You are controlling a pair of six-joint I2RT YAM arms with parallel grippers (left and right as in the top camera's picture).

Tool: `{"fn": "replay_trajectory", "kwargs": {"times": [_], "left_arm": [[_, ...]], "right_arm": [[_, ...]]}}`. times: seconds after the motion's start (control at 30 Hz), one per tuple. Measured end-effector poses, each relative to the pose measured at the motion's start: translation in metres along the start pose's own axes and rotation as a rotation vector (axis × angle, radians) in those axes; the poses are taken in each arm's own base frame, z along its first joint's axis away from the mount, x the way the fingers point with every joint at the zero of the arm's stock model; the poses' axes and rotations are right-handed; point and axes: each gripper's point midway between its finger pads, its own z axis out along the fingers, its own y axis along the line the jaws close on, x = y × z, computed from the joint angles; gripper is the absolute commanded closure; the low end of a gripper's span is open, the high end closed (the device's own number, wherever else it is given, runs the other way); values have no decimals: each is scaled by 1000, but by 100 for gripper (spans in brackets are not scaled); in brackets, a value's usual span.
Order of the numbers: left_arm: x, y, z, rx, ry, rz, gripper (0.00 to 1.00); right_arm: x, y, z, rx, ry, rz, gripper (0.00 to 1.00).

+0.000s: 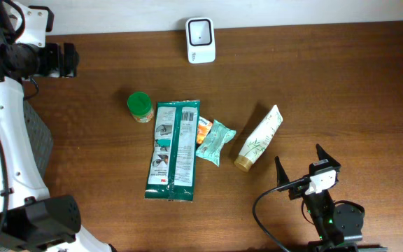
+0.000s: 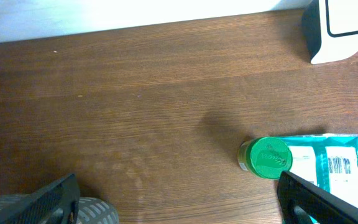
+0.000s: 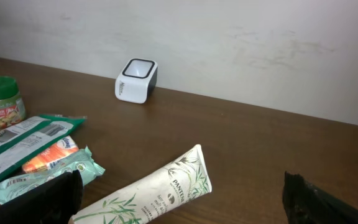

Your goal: Scan the item barcode

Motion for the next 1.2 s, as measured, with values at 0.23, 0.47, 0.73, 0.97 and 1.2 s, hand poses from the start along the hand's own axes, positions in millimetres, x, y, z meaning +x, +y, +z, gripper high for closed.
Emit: {"fn": "replay_trajectory", "kwargs": {"times": [0.23,0.47,0.73,0.97,1.2], "left_arm": [[0,0,0,0,1,0,1],[0,0,0,0,1,-1,1],[0,0,0,0,1,0,1],[0,0,0,0,1,0,1],[0,0,0,0,2,-1,1]], "right_arm": [[0,0,0,0,0,-1,2],[0,0,0,0,0,0,1],[0,0,0,0,0,0,2],[-10,-1,0,3,-41,-9,2],[-34,7,-2,-45,-138,-26,2]]}}
